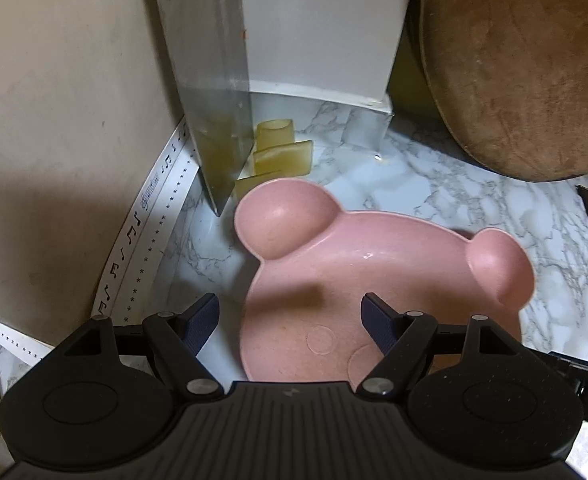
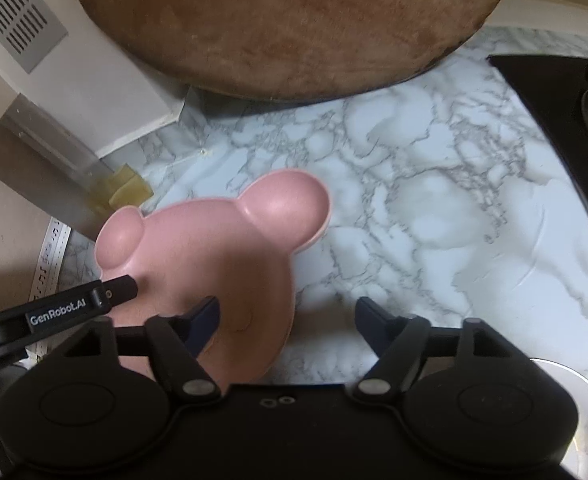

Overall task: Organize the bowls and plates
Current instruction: 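Close both grippers on the pink bear plate rim, then lift the pink bear plate with both grippers toward the white plates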

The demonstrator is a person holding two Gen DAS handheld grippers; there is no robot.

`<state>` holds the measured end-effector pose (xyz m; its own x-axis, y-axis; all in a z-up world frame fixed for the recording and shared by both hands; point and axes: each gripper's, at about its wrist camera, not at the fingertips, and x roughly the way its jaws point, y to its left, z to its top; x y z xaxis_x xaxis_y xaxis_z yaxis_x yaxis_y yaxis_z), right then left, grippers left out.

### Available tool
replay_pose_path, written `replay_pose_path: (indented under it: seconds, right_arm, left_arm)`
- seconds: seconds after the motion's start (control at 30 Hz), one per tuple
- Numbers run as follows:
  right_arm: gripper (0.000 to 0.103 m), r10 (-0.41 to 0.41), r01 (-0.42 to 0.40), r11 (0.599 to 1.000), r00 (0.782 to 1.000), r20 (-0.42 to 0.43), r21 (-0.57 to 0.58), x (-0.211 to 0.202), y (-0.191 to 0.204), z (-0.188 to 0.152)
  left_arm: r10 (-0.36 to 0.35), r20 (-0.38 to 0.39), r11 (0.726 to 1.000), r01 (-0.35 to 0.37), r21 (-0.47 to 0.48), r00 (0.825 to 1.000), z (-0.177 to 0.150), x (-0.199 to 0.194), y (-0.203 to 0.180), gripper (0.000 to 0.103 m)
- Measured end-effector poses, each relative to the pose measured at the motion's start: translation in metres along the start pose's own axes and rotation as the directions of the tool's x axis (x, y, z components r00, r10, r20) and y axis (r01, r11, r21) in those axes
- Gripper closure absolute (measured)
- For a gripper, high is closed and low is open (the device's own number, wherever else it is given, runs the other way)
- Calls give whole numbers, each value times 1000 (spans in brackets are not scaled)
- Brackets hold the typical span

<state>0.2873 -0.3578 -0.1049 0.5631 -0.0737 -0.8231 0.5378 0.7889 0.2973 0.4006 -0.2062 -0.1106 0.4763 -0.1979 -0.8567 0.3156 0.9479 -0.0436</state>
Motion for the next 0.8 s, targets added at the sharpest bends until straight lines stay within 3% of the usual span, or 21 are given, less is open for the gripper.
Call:
replay_pose_path:
  seconds: [0.1, 0.2, 0.4, 0.7, 0.8]
  right_arm:
    - [49, 13, -13, 1000, 1000, -8, -8, 4, 0, 0]
    - [62, 23, -23, 1000, 1000, -14, -3, 6, 0, -1]
    - [78, 30, -30, 1000, 999, -21, -7, 10, 1, -2]
    - [92, 14, -14, 1000, 1000, -11, -15, 10, 1, -4]
    - [95, 12, -12, 1000, 1000, -9, -14, 9, 0, -5]
  left_arm:
    - [2, 3, 1000, -2, -17, 1000, 0, 2, 2, 29]
    - [12, -9, 999, -12, -32, 1000, 1, 5, 2, 46]
    - [42, -20, 998, -43, -36, 999, 1, 7, 3, 68]
    - [59, -28, 995, -61, -80, 998, -1, 9, 12, 89]
    - [52, -24, 994, -54, -91, 998, -3, 6, 15, 89]
